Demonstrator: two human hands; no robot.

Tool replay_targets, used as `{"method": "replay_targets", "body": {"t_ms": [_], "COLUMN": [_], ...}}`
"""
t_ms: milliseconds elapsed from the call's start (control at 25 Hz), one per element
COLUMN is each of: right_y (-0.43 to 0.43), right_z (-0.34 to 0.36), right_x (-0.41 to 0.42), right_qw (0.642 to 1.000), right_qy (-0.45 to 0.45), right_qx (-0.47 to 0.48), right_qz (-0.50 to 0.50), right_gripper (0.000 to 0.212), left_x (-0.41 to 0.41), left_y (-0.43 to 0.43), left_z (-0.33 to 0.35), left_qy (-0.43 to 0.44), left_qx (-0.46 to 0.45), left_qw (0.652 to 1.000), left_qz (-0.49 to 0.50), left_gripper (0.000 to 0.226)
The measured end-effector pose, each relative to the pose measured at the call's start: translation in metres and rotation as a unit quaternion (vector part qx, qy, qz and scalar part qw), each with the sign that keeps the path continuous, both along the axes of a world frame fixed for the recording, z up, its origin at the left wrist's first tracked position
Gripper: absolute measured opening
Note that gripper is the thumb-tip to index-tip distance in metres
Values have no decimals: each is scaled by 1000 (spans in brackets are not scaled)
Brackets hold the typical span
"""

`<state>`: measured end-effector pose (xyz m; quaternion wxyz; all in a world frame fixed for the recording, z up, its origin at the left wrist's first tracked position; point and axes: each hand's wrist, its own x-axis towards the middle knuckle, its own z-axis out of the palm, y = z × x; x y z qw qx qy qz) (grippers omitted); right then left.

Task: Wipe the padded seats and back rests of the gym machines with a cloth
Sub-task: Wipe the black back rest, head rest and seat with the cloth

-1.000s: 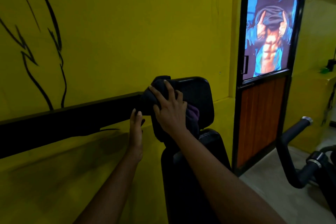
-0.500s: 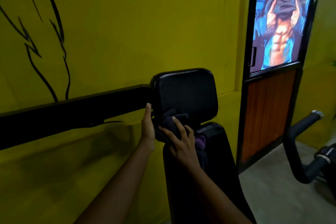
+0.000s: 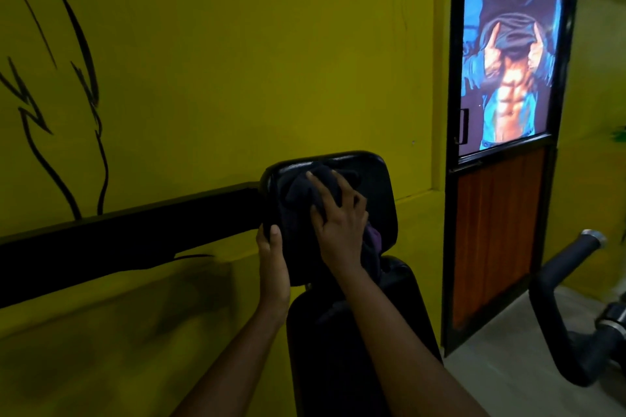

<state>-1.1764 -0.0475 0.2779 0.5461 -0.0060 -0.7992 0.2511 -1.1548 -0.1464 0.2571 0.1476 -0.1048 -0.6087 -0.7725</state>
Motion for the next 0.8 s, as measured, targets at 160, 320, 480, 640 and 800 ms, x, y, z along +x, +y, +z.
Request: {"method": "replay_targets", "body": {"t_ms": [160,320,480,640,800], "right_y": [39,23,-1,9,12], "right_z": [3,-25,-46,-54,-77], "right_x": [-11,5,42,89,145], "right_qw": [986,951,959,927,813], "right_qy": [-46,-109,-174,-218,-332], "right_qx": [-152,-279,-226,-253,-420], "right_qz": [-44,-79,-2,169,231], "right_gripper": [46,47,49,40,37], "left_x": [-1,6,17,59,152], "left_y": [-3,-2,-8,-17,-31], "left_z": [2,4,14,3,-35], "left_qy": [17,2,-36,-72,-75], "left_qx": [10,-7,-47,-99,-143], "left_qw": [1000,1000,998,992,985], "left_qz": [3,-2,-25,-9,-54], "left_gripper": [46,52,62,64,44]}}
